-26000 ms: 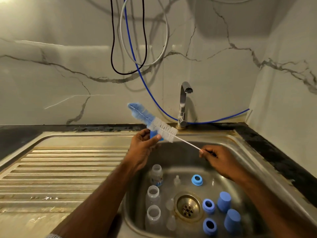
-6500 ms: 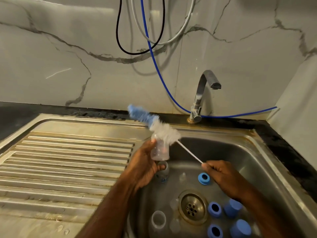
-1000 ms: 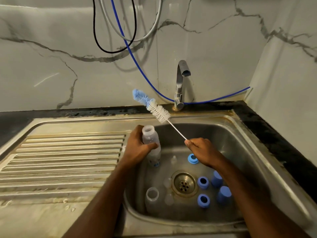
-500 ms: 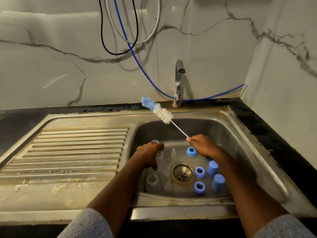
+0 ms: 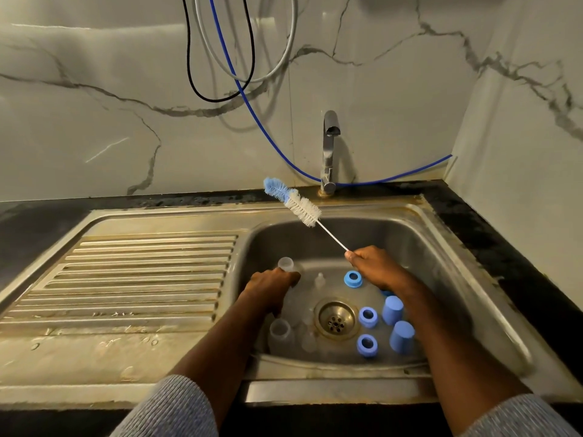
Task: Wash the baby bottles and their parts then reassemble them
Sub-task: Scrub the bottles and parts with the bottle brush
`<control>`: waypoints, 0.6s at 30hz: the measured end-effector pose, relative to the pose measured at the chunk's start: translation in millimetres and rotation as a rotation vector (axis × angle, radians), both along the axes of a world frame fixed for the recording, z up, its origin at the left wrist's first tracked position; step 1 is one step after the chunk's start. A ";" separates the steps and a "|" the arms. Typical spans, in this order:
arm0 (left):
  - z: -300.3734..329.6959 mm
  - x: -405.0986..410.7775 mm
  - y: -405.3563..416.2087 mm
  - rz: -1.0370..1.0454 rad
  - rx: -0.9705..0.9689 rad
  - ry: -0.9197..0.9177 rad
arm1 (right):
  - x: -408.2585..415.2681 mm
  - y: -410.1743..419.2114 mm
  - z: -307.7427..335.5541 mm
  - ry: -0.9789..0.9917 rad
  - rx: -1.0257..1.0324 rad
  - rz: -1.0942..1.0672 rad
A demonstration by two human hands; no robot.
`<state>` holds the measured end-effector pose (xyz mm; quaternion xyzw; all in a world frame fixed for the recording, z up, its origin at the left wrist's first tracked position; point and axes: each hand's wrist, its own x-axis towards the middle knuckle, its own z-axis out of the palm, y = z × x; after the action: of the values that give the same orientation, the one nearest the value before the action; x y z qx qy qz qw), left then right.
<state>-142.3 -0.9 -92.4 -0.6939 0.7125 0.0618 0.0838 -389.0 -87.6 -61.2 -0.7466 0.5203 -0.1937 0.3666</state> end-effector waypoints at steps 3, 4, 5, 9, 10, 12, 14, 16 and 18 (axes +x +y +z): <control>0.0 1.2 -1.1 0.019 -0.010 0.020 | 0.3 1.0 0.5 0.020 -0.002 0.013; -0.9 2.3 -0.9 0.023 -0.014 0.023 | 0.5 1.1 0.5 0.030 -0.004 0.018; -2.1 3.2 -1.1 0.024 -0.019 0.022 | 0.6 1.1 0.5 0.039 -0.004 0.022; -5.8 5.8 -1.5 0.020 -0.059 0.040 | 0.2 0.7 1.0 0.047 -0.005 0.019; -5.2 6.3 -0.9 0.025 -0.069 0.056 | 0.1 0.6 1.1 0.049 -0.005 0.017; -1.8 6.9 0.5 0.037 -0.089 0.093 | -1.0 0.3 1.3 0.051 -0.006 0.010; 5.3 6.3 2.0 0.023 -0.128 0.132 | -1.6 -0.1 1.7 0.043 -0.006 0.001; 12.5 1.6 1.5 -0.050 -0.174 0.162 | -1.3 -0.9 2.1 0.030 0.000 -0.004; 18.1 -10.5 -0.7 -0.169 -0.188 0.140 | 0.0 -1.6 3.3 0.026 -0.002 -0.009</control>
<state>-152.7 -1.6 -74.3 -0.6300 0.7753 0.0360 -0.0264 -389.0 -89.1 -57.9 -0.7471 0.5282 -0.1862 0.3581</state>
